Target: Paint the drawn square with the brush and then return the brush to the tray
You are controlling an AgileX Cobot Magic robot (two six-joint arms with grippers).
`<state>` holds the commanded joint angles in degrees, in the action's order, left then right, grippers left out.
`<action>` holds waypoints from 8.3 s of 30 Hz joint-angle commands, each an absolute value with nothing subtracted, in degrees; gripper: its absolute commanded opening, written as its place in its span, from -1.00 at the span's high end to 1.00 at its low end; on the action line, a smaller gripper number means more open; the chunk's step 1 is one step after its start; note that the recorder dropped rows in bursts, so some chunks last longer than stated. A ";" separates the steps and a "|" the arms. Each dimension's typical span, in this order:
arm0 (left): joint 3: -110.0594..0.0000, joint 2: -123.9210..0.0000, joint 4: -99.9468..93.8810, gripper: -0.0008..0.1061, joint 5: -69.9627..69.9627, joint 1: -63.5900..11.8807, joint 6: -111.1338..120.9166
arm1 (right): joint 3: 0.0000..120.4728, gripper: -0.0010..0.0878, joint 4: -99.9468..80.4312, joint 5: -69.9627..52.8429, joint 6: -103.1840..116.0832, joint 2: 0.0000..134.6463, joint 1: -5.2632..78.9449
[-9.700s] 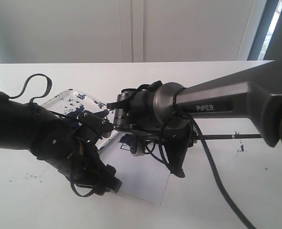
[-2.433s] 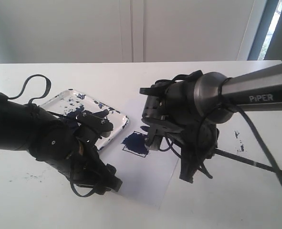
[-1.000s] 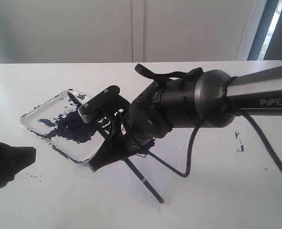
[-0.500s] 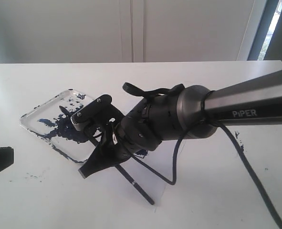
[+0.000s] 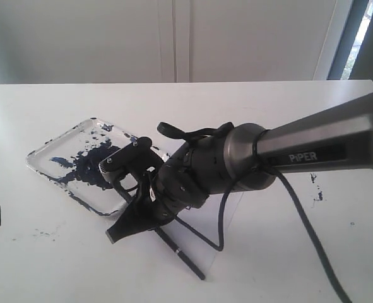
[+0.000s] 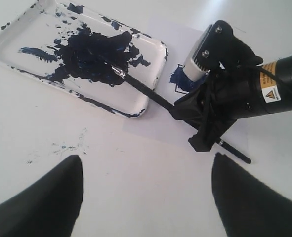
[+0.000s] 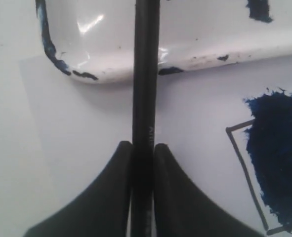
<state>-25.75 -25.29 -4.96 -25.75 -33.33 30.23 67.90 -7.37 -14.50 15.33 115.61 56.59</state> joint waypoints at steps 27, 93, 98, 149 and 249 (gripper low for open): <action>-25.75 -20.60 -6.96 -0.42 -26.24 -33.33 30.23 | 67.90 0.15 -7.34 -23.37 12.83 95.34 56.70; -25.75 -19.35 -6.50 -0.42 -31.31 -33.33 31.10 | 3.26 0.98 -1.49 20.15 13.02 38.49 63.80; -25.75 -19.35 -6.50 -0.42 -31.31 -33.33 31.10 | 3.26 0.98 -1.49 20.15 13.28 38.49 63.80; 0.00 0.00 -7.42 -0.42 -13.22 -33.33 31.09 | 3.26 0.98 -1.49 20.54 13.27 0.00 62.66; 0.00 0.00 -7.75 -0.42 -13.69 -33.33 31.09 | 1.84 0.98 -0.79 -34.37 24.15 0.00 62.66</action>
